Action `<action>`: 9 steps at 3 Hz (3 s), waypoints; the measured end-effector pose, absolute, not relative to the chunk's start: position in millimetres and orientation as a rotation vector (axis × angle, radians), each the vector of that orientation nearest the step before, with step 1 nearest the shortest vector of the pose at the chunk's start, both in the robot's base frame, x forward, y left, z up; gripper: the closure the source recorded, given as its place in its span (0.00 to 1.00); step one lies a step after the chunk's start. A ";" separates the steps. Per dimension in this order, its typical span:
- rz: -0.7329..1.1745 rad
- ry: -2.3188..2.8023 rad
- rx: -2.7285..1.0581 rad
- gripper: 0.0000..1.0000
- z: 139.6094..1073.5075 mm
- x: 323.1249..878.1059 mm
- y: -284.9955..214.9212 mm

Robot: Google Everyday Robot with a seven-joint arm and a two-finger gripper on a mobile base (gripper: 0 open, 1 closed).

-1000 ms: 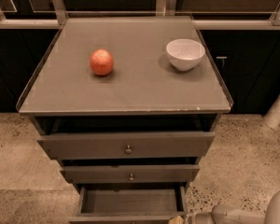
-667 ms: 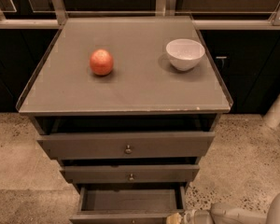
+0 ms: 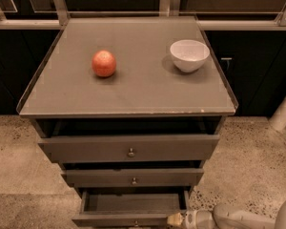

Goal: Close bottom drawer

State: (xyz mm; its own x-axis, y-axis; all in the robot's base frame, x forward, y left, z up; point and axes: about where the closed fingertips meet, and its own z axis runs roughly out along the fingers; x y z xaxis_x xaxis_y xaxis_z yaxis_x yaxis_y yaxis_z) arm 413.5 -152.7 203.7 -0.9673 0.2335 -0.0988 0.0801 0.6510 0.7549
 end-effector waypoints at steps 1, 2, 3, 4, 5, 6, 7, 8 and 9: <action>1.191 2.696 0.278 1.00 196.8 412.7 -151.8; 1.162 2.712 0.332 1.00 182.9 421.1 -151.6; 1.144 2.713 0.389 1.00 167.7 441.1 -152.0; 1.144 2.713 0.389 1.00 167.7 440.0 -152.2; 1.198 2.665 0.437 1.00 159.7 462.0 -153.0; 1.216 2.651 0.446 1.00 157.4 464.4 -152.7; 1.312 2.493 0.437 1.00 168.8 482.8 -159.4; 1.352 2.419 0.425 1.00 177.5 490.5 -162.3; 1.400 2.299 0.392 1.00 195.4 510.8 -166.1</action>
Offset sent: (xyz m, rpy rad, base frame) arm 0.0438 -0.0035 -0.0544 -0.0779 0.0796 -0.1156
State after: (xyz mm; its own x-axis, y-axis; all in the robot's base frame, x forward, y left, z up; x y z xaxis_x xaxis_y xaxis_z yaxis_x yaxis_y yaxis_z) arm 510.8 -166.1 195.4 -0.8728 0.4437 -0.2036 0.0226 0.4533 0.8911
